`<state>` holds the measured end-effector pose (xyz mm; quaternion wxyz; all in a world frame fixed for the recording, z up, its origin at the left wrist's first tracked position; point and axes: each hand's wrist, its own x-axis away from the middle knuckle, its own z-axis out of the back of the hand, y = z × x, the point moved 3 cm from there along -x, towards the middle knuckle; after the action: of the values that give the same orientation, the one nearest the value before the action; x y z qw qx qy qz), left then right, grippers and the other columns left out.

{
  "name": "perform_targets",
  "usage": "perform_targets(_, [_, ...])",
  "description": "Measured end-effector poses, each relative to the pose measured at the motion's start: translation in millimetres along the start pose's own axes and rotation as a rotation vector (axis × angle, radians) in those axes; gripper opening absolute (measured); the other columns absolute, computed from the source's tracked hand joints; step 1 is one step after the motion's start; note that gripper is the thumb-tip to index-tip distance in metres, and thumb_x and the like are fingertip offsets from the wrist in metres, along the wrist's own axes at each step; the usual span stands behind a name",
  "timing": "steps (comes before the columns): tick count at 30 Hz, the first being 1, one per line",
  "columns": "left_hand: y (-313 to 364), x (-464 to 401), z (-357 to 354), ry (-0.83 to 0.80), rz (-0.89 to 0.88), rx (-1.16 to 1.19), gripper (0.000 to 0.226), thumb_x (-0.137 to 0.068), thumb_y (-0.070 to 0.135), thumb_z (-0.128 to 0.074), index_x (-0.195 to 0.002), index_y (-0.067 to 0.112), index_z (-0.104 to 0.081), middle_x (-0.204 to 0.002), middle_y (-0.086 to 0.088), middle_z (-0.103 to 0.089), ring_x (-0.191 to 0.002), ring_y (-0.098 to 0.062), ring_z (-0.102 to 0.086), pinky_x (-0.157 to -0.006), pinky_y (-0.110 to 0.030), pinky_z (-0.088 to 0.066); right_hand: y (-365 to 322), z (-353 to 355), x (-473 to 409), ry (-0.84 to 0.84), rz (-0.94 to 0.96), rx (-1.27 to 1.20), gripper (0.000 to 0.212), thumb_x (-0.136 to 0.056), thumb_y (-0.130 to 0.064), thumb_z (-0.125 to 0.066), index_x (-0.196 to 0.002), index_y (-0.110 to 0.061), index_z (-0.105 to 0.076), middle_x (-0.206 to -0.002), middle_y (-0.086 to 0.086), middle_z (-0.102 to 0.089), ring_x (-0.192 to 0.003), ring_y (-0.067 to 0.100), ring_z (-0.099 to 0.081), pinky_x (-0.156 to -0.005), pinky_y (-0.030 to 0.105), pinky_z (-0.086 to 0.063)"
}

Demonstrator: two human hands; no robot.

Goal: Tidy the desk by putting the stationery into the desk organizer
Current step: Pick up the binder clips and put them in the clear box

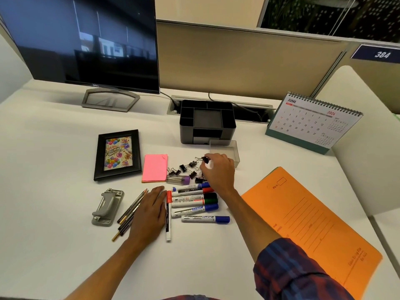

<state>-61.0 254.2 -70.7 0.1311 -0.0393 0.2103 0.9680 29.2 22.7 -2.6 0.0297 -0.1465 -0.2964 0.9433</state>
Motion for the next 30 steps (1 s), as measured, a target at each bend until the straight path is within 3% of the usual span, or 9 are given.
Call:
perform_targets(4, [-0.8, -0.3, -0.7, -0.002, 0.003, -0.001, 0.052, -0.098, 0.034, -0.027, -0.139, 0.010, -0.051, -0.144, -0.007, -0.050, -0.135, -0.022, -0.043, -0.119, -0.037, -0.022, 15.4, 20.2, -15.1, 0.163, -0.180, 0.007, 0.023, -0.087, -0.029, -0.064, -0.105, -0.017, -0.072, -0.100, 0.001, -0.072, -0.095, 0.020, -0.061, -0.090, 0.036, -0.038])
perform_targets(7, [-1.1, -0.5, -1.1, -0.007, 0.005, -0.002, 0.053, -0.098, 0.034, -0.027, -0.139, 0.011, -0.051, -0.145, -0.006, -0.049, -0.135, -0.022, -0.042, -0.119, -0.037, -0.021, 27.8, 27.9, -22.8, 0.167, -0.310, 0.056, 0.027, -0.090, -0.030, -0.063, -0.111, -0.015, -0.071, -0.105, 0.004, -0.072, -0.097, 0.022, -0.062, -0.093, 0.038, -0.038])
perform_targets(14, [-0.2, 0.1, 0.1, 0.000, 0.002, -0.001, 0.053, -0.098, 0.034, -0.027, -0.139, 0.010, -0.051, -0.144, -0.007, -0.050, -0.135, -0.022, -0.043, -0.118, -0.038, -0.023, 37.6, 27.9, -25.6, 0.138, -0.319, 0.115, 0.031, -0.089, -0.033, -0.065, -0.115, -0.016, -0.069, -0.111, 0.004, -0.071, -0.103, 0.023, -0.061, -0.097, 0.040, -0.038])
perform_targets(20, [-0.7, 0.0, -0.7, 0.005, 0.001, 0.005, 0.053, -0.098, 0.034, -0.027, -0.139, 0.010, -0.051, -0.144, -0.007, -0.050, -0.134, -0.022, -0.044, -0.119, -0.036, -0.021, 22.3, 16.6, -10.6, 0.120, -0.034, 0.005, 0.023, -0.086, -0.026, -0.067, -0.106, -0.014, -0.071, -0.102, 0.002, -0.071, -0.098, 0.021, -0.062, -0.088, 0.031, -0.036])
perform_targets(24, [0.0, -0.1, 0.2, 0.011, -0.002, 0.009, 0.051, -0.098, 0.033, -0.028, -0.137, 0.010, -0.052, -0.143, -0.007, -0.051, -0.133, -0.023, -0.045, -0.118, -0.037, -0.024, 7.1, -0.9, 1.9, -0.090, 0.162, 0.044, 0.029, -0.087, -0.032, -0.066, -0.111, -0.017, -0.070, -0.104, 0.000, -0.071, -0.098, 0.018, -0.060, -0.092, 0.039, -0.044])
perform_targets(30, [0.9, -0.5, 1.3, 0.018, -0.005, 0.015, 0.051, -0.098, 0.032, -0.028, -0.136, 0.009, -0.053, -0.142, -0.008, -0.052, -0.132, -0.023, -0.046, -0.118, -0.037, -0.025, -5.3, -23.1, 11.6, -0.339, 0.231, 0.172, 0.040, -0.088, -0.043, -0.061, -0.122, -0.022, -0.066, -0.117, -0.001, -0.067, -0.111, 0.019, -0.053, -0.097, 0.041, -0.034])
